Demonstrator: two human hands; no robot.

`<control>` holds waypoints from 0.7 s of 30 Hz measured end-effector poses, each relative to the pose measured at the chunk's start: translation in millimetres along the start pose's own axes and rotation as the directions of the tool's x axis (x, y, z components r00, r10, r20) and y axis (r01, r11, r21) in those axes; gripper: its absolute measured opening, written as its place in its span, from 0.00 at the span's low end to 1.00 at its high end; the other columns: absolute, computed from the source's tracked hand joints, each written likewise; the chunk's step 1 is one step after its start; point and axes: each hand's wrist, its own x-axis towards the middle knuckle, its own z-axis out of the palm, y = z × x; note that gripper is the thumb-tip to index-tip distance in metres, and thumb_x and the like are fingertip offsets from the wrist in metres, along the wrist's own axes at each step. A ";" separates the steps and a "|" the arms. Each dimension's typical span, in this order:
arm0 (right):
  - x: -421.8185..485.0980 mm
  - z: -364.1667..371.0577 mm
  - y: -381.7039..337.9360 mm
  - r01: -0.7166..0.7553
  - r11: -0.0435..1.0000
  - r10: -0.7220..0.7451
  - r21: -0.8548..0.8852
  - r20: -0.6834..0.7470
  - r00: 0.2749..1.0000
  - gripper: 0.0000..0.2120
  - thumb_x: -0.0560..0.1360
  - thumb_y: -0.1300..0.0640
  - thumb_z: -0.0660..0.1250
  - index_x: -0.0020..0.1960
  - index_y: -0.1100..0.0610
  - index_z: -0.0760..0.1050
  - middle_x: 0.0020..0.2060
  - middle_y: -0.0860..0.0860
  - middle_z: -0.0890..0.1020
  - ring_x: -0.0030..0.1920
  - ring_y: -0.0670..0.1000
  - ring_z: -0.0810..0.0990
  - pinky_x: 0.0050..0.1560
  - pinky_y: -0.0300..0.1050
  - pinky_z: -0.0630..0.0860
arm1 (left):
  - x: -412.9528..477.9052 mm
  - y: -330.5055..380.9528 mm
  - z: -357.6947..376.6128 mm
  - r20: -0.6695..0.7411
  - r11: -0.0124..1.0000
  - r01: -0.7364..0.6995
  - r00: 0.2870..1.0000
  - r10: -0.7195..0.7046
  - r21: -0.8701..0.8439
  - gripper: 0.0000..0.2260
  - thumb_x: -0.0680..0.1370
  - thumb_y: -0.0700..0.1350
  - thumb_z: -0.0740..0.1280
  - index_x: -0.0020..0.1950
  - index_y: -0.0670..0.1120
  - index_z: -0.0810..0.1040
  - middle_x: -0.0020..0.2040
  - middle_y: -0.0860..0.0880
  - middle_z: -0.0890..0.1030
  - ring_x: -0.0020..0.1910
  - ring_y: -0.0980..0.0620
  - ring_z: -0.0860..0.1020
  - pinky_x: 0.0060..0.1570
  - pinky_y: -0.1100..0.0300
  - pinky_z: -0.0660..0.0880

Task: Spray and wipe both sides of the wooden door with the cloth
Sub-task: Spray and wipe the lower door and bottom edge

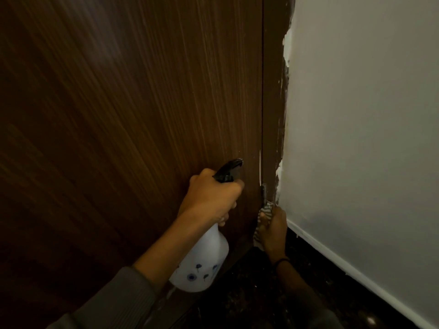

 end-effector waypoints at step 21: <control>12.6 -36.2 -16.7 0.168 0.978 -0.160 -0.121 0.079 0.984 0.08 0.78 0.69 0.67 0.56 0.65 0.79 0.50 0.60 0.82 0.45 0.50 0.79 0.45 0.28 0.68 | 9.5 0.2 5.3 -0.053 0.997 -0.016 0.998 0.020 0.076 0.11 0.77 0.47 0.69 0.40 0.41 0.81 0.38 0.43 0.84 0.18 0.52 0.71 0.30 0.60 0.74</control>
